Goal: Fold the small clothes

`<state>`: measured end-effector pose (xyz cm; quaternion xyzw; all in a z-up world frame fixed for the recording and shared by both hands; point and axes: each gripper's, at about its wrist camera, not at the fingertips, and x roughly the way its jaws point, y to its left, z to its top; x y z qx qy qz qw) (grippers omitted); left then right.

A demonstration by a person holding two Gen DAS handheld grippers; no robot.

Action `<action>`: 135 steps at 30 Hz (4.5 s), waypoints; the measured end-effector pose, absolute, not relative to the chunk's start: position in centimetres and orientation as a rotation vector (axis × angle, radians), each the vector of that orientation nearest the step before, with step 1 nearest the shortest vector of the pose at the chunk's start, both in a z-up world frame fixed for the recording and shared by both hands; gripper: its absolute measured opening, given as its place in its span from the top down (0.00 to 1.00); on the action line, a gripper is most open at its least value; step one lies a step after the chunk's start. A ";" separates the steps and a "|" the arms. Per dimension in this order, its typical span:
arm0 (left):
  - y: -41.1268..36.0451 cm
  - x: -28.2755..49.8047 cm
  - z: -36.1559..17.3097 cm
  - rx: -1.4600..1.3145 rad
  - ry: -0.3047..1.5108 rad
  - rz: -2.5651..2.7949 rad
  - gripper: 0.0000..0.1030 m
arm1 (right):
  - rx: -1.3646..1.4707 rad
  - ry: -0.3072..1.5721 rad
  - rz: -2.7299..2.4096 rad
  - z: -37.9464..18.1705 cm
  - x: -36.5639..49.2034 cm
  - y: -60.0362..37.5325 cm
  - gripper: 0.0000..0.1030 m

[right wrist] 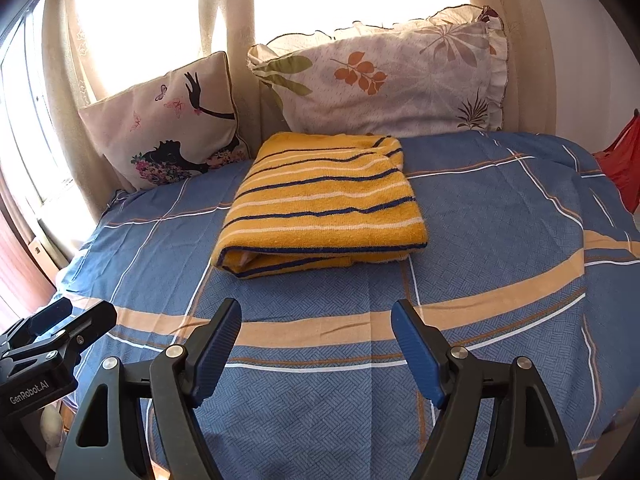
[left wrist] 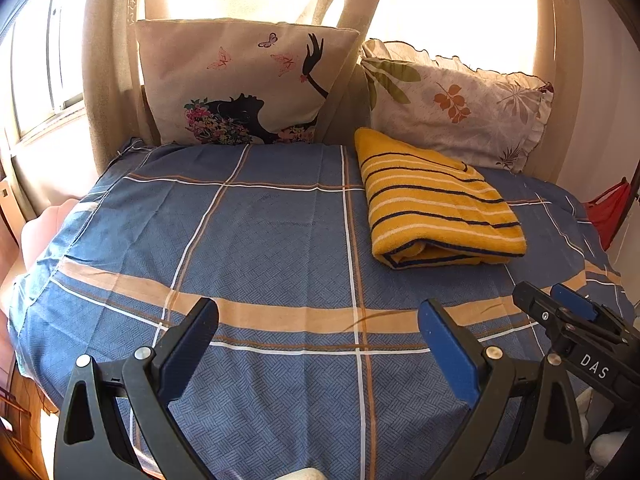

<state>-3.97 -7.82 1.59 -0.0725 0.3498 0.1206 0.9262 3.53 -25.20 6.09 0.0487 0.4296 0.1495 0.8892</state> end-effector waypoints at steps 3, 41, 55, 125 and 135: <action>-8.0 -4.6 1.7 -0.148 0.709 0.242 0.03 | 0.096 0.883 0.306 6.5 2.7 -25.4 0.20; -5.7 3.5 -1.3 -0.212 0.883 0.216 0.03 | 0.075 0.999 0.278 3.9 9.2 -24.4 0.19; -4.2 7.4 -3.0 -0.254 0.935 0.231 0.03 | 0.063 1.080 0.347 2.2 12.6 -23.6 0.19; -7.3 1.7 -0.3 -0.146 0.822 0.281 0.03 | 0.065 1.009 0.498 4.3 9.9 -25.7 0.34; -11.0 2.1 -0.9 -0.064 0.858 0.228 0.03 | 0.116 1.004 0.419 3.6 9.5 -27.5 0.31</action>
